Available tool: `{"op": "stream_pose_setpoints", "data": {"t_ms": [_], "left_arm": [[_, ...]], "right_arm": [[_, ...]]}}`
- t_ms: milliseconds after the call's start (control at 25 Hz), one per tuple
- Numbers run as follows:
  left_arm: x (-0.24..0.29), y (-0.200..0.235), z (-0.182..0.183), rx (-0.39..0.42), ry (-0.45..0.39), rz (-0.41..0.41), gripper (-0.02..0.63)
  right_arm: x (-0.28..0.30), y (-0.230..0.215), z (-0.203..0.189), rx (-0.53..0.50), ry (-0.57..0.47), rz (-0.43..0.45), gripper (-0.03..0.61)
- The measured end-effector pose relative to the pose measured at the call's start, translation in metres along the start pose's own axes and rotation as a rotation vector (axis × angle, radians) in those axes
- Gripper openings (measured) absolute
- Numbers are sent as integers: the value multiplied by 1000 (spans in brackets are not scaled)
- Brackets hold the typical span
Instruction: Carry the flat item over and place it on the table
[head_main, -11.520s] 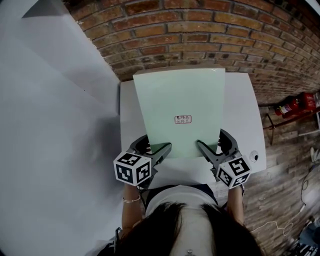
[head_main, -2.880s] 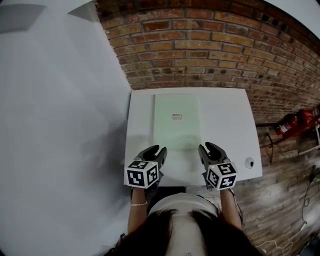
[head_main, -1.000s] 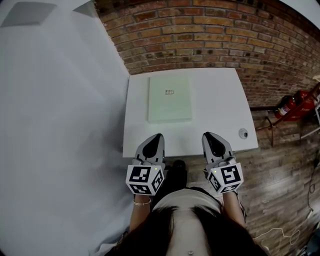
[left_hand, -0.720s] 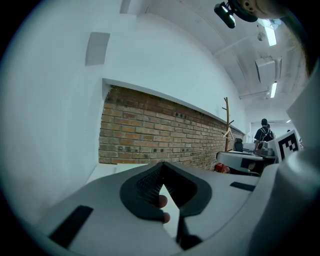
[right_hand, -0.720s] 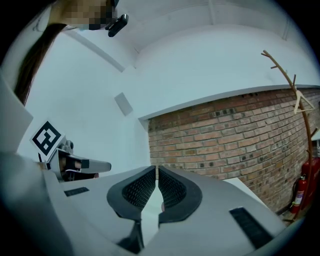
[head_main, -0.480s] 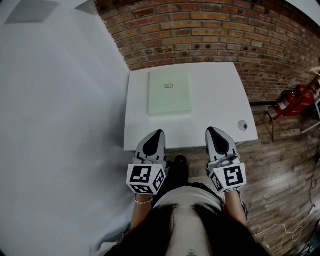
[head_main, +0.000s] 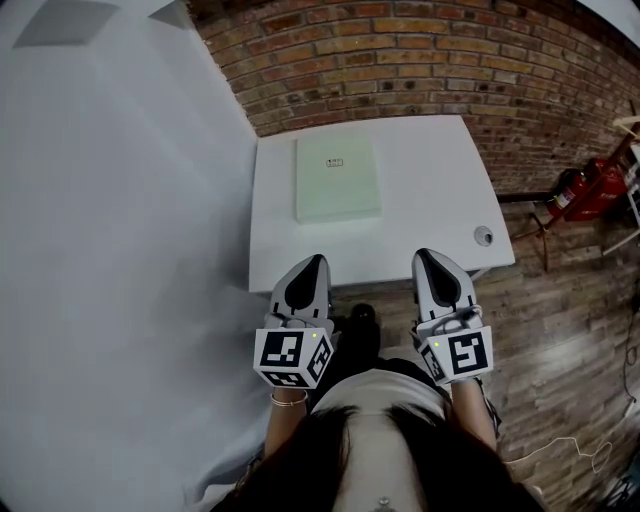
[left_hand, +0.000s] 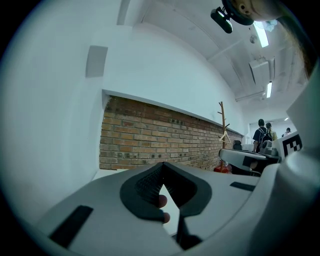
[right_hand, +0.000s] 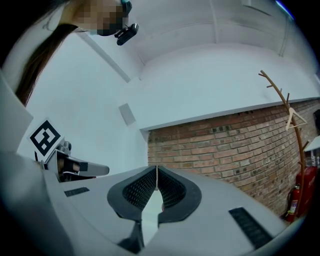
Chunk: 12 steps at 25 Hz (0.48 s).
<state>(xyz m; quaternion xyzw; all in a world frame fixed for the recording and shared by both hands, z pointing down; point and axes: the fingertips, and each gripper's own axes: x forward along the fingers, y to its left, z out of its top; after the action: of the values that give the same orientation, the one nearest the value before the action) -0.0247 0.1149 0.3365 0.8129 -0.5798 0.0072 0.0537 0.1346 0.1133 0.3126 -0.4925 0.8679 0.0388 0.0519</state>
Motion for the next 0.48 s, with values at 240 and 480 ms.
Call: {"op": "stream_pose_setpoints", "data": {"t_ms": [240, 480], "left_arm": [[-16, -7, -2, 1, -10, 2, 9], [-33, -12, -5, 18, -17, 2, 9]], "right_arm": [[-19, 6, 1, -20, -3, -17, 43], [-35, 15, 2, -25, -1, -25, 41]]}}
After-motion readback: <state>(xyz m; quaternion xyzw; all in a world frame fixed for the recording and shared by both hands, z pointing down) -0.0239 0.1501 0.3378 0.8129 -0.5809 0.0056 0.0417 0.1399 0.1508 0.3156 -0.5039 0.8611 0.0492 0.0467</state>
